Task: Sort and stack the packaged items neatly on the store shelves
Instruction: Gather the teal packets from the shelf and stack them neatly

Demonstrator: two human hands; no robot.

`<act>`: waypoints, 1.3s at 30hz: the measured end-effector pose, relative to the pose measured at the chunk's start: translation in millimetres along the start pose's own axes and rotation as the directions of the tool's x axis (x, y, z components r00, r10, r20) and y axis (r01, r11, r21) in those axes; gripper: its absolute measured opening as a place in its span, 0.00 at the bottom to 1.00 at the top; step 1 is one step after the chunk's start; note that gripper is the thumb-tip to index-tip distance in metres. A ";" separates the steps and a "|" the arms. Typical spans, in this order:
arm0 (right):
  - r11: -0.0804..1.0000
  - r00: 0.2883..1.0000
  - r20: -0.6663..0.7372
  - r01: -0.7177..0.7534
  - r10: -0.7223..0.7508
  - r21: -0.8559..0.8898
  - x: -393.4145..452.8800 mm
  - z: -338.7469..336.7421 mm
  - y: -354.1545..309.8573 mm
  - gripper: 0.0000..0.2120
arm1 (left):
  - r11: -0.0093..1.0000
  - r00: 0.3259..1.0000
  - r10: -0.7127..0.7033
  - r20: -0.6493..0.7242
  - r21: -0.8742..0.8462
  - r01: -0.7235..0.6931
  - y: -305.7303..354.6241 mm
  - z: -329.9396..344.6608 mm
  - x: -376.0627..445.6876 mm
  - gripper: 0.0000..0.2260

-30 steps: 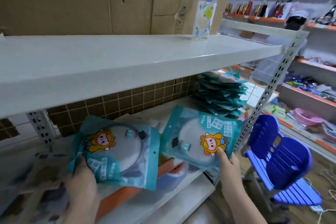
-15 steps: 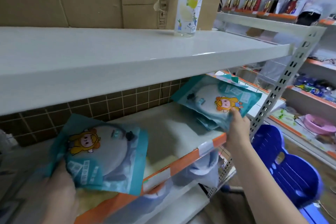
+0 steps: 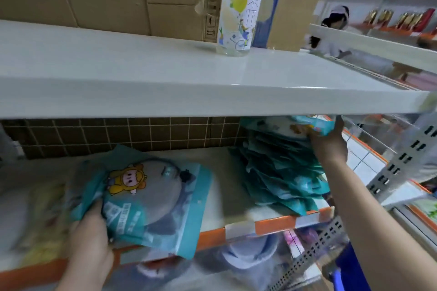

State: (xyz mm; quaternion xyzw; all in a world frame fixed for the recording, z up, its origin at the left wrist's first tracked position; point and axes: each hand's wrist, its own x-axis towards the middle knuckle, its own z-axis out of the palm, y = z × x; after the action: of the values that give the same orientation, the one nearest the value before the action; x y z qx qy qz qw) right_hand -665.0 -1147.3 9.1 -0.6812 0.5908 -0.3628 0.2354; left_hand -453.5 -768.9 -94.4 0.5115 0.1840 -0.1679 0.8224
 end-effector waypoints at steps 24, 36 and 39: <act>0.962 0.936 0.239 0.226 -0.259 0.156 -18.1 -13.7 80.1 0.18 | 0.845 0.736 0.197 0.648 0.268 -0.463 -79.1 304.5 -112.5 0.03; 0.976 0.974 0.223 -0.017 -0.033 0.216 -38.1 -26.1 89.4 0.19 | 0.288 0.726 0.105 0.680 0.678 -0.676 -108.2 297.4 -80.3 0.45; 0.971 0.991 0.133 -0.045 0.013 0.235 -51.5 -25.4 97.8 0.17 | 0.437 0.715 0.212 0.666 0.590 -0.679 -99.3 279.6 -76.6 0.32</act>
State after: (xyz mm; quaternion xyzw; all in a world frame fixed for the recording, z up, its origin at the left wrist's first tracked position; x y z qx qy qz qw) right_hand -748.6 -1113.0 -59.4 -0.6616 0.5363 -0.3819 0.3588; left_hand -530.0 -1056.4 -21.0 0.7935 -0.2803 -0.1237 0.5259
